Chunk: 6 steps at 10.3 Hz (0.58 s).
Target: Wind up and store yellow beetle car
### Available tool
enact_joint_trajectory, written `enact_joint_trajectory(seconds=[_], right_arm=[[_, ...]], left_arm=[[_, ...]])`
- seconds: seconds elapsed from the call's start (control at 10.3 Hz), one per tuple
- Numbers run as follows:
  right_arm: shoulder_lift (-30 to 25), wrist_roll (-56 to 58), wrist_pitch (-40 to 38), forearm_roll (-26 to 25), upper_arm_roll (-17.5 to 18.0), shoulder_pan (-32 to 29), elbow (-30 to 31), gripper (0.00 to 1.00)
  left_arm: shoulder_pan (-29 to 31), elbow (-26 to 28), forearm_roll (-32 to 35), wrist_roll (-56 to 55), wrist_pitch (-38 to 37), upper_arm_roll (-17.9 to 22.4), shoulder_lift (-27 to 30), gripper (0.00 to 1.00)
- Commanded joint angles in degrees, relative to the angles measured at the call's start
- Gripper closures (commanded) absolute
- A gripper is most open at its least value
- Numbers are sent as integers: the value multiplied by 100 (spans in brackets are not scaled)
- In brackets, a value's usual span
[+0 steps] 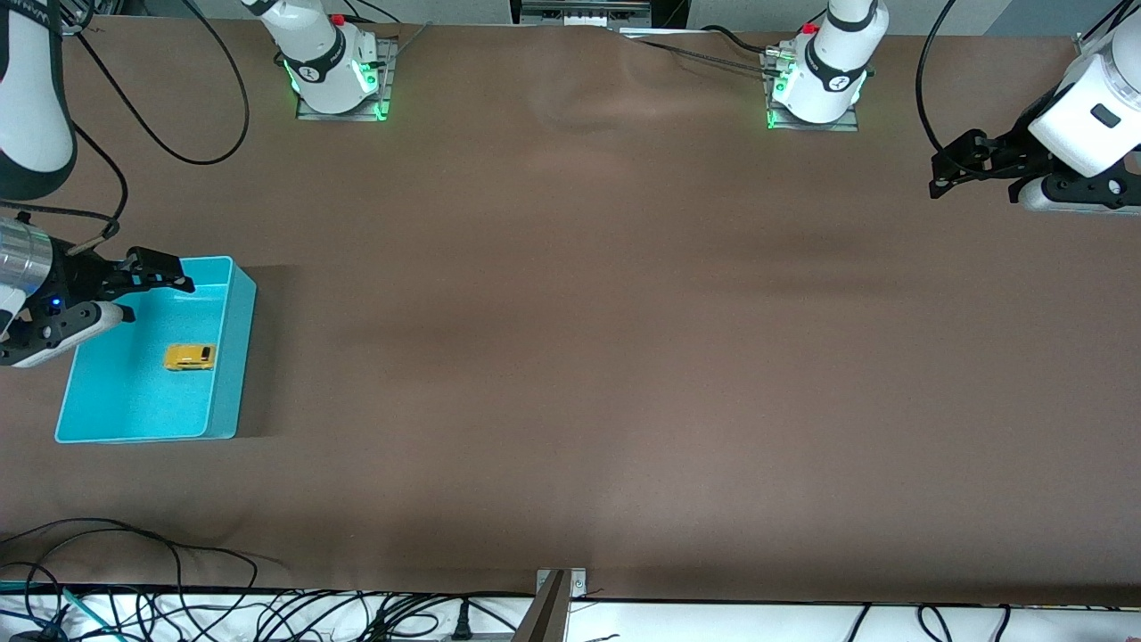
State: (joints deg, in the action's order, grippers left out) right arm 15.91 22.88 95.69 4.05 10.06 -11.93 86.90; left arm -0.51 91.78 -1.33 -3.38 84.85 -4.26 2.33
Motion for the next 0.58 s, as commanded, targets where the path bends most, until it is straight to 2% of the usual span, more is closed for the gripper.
enact_joint_trajectory(seconds=[0.0,0.48], right_arm=[[-167,-974,-277,-123,136,-29,81,0],[-650,-1293,-392,-264,181,6,143,1]], left_arm=[[-10,-169,-43,-13,-100,13,-74,0],[-10,-169,-43,-13,-100,13,-74,0]])
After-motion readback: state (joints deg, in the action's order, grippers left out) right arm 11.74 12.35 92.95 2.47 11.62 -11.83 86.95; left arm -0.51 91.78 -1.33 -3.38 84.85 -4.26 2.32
